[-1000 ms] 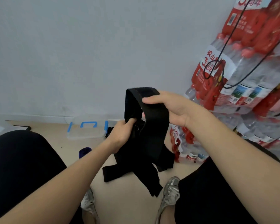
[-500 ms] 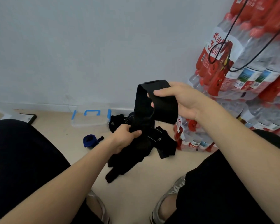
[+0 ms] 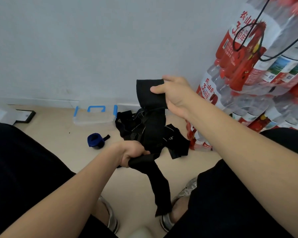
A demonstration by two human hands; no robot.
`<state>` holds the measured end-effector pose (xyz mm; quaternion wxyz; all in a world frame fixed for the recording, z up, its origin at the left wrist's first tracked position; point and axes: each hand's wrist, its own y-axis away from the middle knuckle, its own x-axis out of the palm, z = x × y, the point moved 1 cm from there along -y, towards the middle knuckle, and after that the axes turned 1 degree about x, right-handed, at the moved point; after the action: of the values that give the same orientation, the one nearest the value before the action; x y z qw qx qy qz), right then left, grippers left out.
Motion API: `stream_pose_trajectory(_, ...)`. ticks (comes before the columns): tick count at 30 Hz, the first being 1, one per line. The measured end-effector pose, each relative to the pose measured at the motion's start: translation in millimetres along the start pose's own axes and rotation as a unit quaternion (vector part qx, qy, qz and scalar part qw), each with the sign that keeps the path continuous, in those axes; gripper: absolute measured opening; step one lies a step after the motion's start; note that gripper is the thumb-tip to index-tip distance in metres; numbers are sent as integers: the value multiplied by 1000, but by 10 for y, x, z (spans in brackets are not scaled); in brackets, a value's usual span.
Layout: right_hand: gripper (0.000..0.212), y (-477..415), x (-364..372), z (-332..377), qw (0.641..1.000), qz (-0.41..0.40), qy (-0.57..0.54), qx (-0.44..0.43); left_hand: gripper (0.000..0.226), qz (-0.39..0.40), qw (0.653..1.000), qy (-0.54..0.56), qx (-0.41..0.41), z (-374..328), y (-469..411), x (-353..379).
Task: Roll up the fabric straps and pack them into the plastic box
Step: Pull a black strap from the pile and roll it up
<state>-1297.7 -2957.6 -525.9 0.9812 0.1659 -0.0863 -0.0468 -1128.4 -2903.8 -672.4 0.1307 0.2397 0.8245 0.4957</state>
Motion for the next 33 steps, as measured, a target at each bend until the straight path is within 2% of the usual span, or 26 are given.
stream_pose_trajectory(2,86,-68,0,-58,1000,-18,8,0,18,-10,1000,6,-13,62,-138,-17)
stream_pose_trajectory(4,80,-133,-13,-105,997,-31,72,-10,18,-39,999,18,0,109,-285,-57)
stream_pose_trajectory(7,60,-216,-28,-177,989,-44,138,-3,17,-81,994,-31,71,150,-510,-125)
stream_pose_trajectory(12,14,-311,-47,-199,995,-37,88,10,28,-158,966,-121,168,178,-815,-249)
stream_pose_trajectory(14,14,-315,-44,-173,998,2,59,3,27,-194,947,-184,179,173,-895,-304)
stream_pose_trajectory(17,27,-302,-34,-150,996,71,48,-1,25,-249,907,-287,184,158,-975,-364)
stream_pose_trajectory(19,37,-280,-24,-157,993,106,56,6,21,-287,890,-299,190,144,-1007,-394)
stream_pose_trajectory(21,44,-272,-22,-163,993,113,43,-8,16,-310,891,-268,196,127,-1055,-432)
stream_pose_trajectory(23,44,-276,-6,-163,992,103,55,-45,16,-307,909,-198,201,112,-1107,-488)
stream_pose_trajectory(26,40,-322,22,-150,978,72,157,-120,32,-281,927,-111,223,99,-1141,-599)
stream_pose_trajectory(29,43,-394,59,-136,961,51,221,-158,43,-247,938,-44,241,55,-1104,-670)
stream_pose_trajectory(33,45,-523,148,-142,938,46,281,-198,28,-237,925,187,232,-279,-786,-762)
